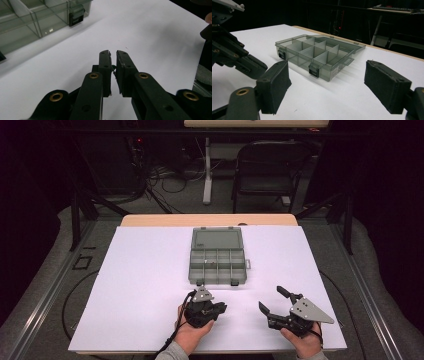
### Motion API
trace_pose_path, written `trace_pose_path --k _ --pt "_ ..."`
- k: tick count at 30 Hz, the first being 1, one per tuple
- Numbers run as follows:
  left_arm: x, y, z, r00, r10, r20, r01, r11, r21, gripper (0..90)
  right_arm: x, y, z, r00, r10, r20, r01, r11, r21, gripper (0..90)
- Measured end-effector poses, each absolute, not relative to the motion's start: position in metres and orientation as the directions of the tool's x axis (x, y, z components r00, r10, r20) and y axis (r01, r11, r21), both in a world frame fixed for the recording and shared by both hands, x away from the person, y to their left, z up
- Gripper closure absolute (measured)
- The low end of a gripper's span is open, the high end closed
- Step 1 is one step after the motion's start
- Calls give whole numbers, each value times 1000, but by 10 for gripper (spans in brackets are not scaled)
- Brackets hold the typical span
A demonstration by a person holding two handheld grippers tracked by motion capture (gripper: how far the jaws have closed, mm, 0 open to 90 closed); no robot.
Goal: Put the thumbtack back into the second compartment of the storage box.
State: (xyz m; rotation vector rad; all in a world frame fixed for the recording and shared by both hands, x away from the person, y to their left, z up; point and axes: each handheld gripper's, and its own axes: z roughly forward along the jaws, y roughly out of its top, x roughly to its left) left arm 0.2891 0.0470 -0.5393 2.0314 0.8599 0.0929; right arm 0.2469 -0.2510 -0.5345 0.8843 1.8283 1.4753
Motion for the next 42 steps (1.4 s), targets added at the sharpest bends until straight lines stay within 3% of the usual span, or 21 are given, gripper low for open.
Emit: trace_pose_path --k 13,27,42 --pt "312 58 -514 742 632 -226 521 -329 788 831 248 -250 -535 -583 811 -53 119 149 982 197" --pt "368 75 -482 679 696 -235 546 -264 795 831 248 -251 -535 -584 810 -54 118 151 981 197" --pt "418 68 -485 611 760 -220 601 -265 755 831 249 -251 -535 -584 810 -51 121 149 981 197"
